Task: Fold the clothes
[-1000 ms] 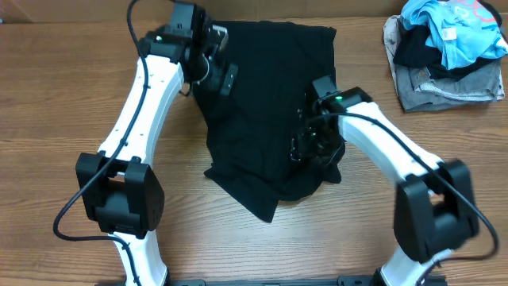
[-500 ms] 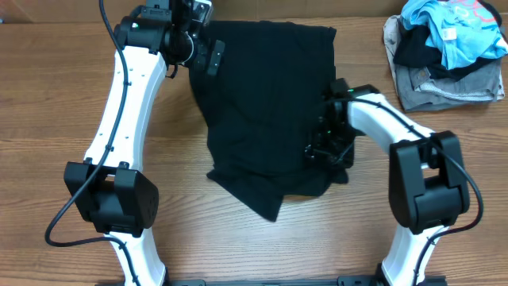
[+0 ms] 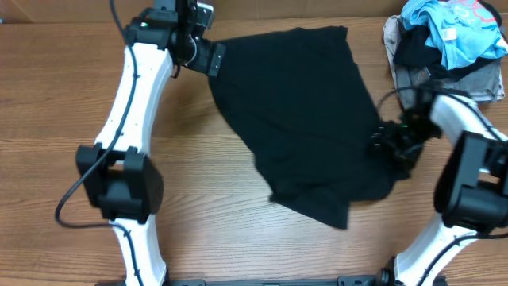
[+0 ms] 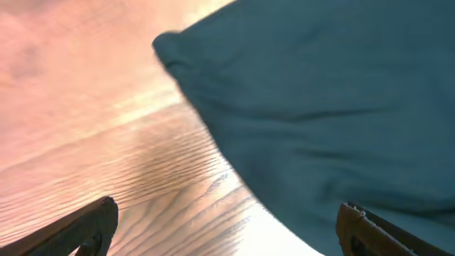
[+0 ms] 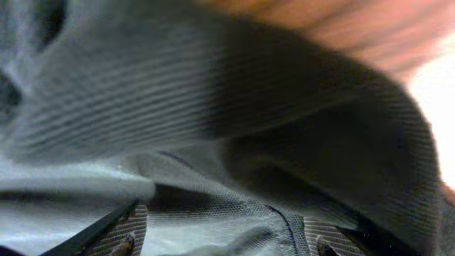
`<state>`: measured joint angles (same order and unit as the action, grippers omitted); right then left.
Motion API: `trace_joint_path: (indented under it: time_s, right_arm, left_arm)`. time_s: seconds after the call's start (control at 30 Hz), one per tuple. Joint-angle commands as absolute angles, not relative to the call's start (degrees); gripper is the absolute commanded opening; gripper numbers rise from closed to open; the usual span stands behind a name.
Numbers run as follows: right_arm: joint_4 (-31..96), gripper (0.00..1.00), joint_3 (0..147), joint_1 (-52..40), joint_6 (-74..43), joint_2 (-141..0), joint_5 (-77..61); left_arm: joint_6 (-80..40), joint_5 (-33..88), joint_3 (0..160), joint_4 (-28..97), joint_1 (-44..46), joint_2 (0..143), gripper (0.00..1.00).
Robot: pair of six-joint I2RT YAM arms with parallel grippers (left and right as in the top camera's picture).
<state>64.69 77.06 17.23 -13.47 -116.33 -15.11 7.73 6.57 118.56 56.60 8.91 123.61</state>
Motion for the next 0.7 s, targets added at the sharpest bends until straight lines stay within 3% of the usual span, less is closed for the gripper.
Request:
trace_joint_path:
  time_s: [0.0, 0.37, 0.67]
  right_arm:
    - [66.22, 0.75, 77.52, 22.44, -6.04, -118.83, -16.93]
    - [74.11, 0.75, 82.35, 20.51, -0.01, -106.17, -20.69]
    - [74.15, 0.75, 82.96, 15.66, -1.74, -95.13, -20.67]
  left_arm:
    - [8.54, 6.09, 119.31, 55.11, 9.02, 130.02, 1.0]
    - [5.63, 12.84, 119.31, 43.29, 9.17, 139.35, 1.0]
    - [4.97, 11.81, 119.31, 40.27, 11.27, 143.48, 0.88]
